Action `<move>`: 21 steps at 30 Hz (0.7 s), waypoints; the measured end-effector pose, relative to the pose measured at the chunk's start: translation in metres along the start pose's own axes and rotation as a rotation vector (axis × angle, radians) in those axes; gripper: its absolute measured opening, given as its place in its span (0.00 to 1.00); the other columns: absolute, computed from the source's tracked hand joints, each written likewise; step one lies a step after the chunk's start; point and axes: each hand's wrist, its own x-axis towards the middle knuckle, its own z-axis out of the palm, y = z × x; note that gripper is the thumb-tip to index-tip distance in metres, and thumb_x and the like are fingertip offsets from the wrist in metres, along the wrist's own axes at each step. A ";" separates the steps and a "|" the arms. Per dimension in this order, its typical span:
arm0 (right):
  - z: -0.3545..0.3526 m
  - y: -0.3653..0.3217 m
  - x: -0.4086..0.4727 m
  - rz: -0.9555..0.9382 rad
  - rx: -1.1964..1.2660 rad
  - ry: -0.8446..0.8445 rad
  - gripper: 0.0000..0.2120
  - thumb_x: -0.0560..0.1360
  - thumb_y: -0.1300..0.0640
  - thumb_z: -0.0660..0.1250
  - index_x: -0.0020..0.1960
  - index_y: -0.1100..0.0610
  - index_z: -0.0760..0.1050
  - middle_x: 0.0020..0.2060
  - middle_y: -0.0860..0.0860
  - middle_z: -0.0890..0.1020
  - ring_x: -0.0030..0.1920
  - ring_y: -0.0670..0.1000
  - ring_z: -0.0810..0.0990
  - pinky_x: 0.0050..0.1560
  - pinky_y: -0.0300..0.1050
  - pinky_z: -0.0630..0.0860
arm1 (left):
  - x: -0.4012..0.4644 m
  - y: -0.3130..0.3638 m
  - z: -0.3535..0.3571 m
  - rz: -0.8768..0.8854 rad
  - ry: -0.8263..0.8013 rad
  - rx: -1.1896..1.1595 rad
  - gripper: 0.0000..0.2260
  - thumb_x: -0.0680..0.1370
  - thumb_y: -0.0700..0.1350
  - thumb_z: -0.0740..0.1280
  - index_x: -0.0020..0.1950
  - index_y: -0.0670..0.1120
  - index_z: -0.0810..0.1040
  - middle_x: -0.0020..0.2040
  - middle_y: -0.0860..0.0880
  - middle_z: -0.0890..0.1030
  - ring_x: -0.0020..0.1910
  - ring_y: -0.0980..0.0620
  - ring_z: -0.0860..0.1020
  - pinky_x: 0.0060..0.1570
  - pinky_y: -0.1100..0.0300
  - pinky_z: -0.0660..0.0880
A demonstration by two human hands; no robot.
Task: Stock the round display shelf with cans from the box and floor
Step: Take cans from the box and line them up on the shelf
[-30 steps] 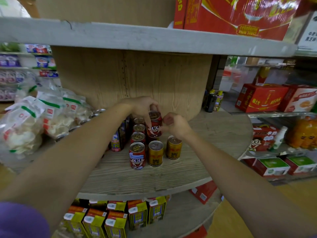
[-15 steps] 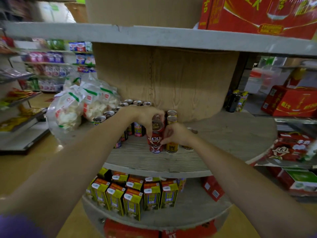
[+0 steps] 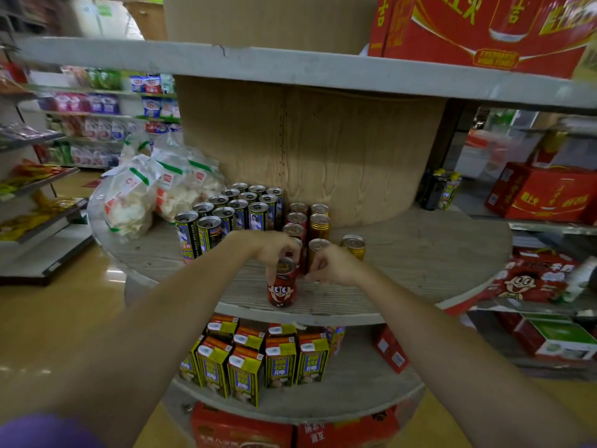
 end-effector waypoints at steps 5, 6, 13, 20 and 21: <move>0.000 0.006 0.000 0.016 0.008 0.009 0.09 0.71 0.51 0.76 0.41 0.55 0.80 0.36 0.48 0.82 0.37 0.45 0.78 0.34 0.37 0.72 | 0.013 -0.012 0.008 -0.026 0.085 0.011 0.30 0.63 0.36 0.81 0.59 0.56 0.75 0.55 0.52 0.64 0.59 0.45 0.68 0.58 0.44 0.76; 0.000 0.007 0.000 0.022 0.013 0.029 0.08 0.70 0.51 0.76 0.42 0.55 0.80 0.37 0.49 0.82 0.38 0.46 0.79 0.36 0.39 0.74 | 0.015 -0.014 0.008 -0.027 0.072 0.013 0.30 0.64 0.36 0.80 0.59 0.56 0.75 0.56 0.52 0.64 0.60 0.44 0.67 0.58 0.44 0.75; -0.024 0.029 0.008 0.022 -0.090 0.399 0.03 0.73 0.60 0.71 0.43 0.53 0.78 0.38 0.47 0.78 0.38 0.47 0.77 0.36 0.36 0.70 | 0.034 -0.005 -0.021 0.096 0.077 -0.032 0.23 0.68 0.46 0.79 0.60 0.51 0.77 0.55 0.50 0.76 0.52 0.50 0.76 0.50 0.54 0.78; -0.052 0.055 0.023 0.293 -0.409 0.320 0.26 0.76 0.43 0.66 0.69 0.55 0.70 0.66 0.55 0.73 0.65 0.59 0.70 0.63 0.51 0.70 | 0.060 0.010 -0.030 0.214 0.253 -0.067 0.12 0.72 0.42 0.75 0.55 0.46 0.79 0.47 0.49 0.79 0.45 0.50 0.78 0.42 0.57 0.76; -0.052 0.055 0.024 0.321 -0.378 0.272 0.29 0.75 0.43 0.67 0.71 0.54 0.68 0.67 0.56 0.73 0.66 0.60 0.71 0.63 0.51 0.71 | 0.064 0.010 -0.029 0.222 0.261 -0.055 0.12 0.72 0.42 0.74 0.55 0.47 0.79 0.48 0.50 0.79 0.46 0.50 0.78 0.43 0.57 0.76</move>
